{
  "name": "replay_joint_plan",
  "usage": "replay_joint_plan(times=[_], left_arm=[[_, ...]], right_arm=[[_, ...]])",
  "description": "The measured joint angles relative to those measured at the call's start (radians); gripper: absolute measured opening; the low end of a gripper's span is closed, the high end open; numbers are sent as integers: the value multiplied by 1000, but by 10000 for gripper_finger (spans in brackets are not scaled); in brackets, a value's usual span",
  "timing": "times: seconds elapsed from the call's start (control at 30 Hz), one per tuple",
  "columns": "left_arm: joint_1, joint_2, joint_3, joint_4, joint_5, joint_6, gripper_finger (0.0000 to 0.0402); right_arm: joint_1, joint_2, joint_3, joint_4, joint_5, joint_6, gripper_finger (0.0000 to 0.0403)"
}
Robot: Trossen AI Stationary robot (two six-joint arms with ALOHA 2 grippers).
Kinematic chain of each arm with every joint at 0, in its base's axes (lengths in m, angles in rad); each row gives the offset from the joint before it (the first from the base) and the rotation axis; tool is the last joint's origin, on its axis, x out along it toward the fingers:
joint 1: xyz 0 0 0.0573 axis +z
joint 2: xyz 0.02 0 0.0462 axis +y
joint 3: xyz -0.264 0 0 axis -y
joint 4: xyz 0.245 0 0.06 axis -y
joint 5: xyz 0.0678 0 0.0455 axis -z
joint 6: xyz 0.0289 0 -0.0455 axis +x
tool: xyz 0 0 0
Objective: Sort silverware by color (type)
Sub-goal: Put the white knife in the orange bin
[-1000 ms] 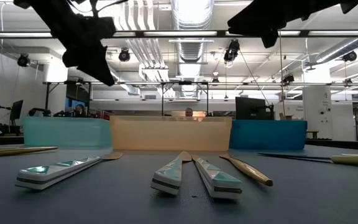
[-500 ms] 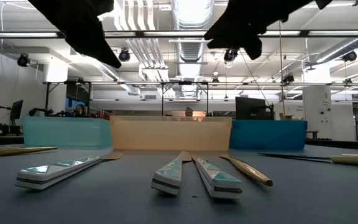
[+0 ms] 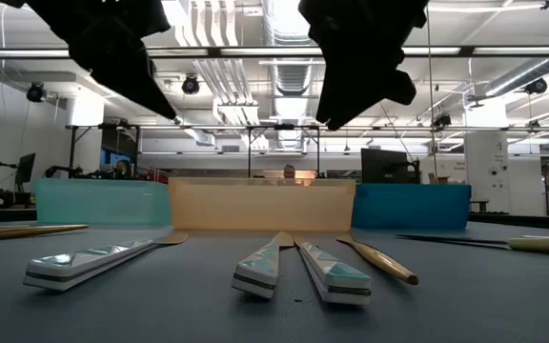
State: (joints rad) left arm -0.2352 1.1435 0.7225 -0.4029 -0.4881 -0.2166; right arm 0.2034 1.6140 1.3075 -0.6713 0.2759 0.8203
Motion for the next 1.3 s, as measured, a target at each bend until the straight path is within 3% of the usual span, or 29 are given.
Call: replay_joint_plan(times=[0.33, 0.67, 1.0, 1.3], left_arm=[[-25, 0, -114, 169, 1, -59, 30], [-54, 0, -195, 420, 2, -66, 30], [-56, 0, -202, 441, 1, -65, 29], [-56, 0, -202, 441, 1, -59, 29]], right_arm=[[67, 138, 153, -88, -135, 133, 107], [100, 209, 198, -88, -231, 240, 107], [133, 230, 197, -168, -307, 309, 107], [166, 226, 195, -439, -311, 308, 107]])
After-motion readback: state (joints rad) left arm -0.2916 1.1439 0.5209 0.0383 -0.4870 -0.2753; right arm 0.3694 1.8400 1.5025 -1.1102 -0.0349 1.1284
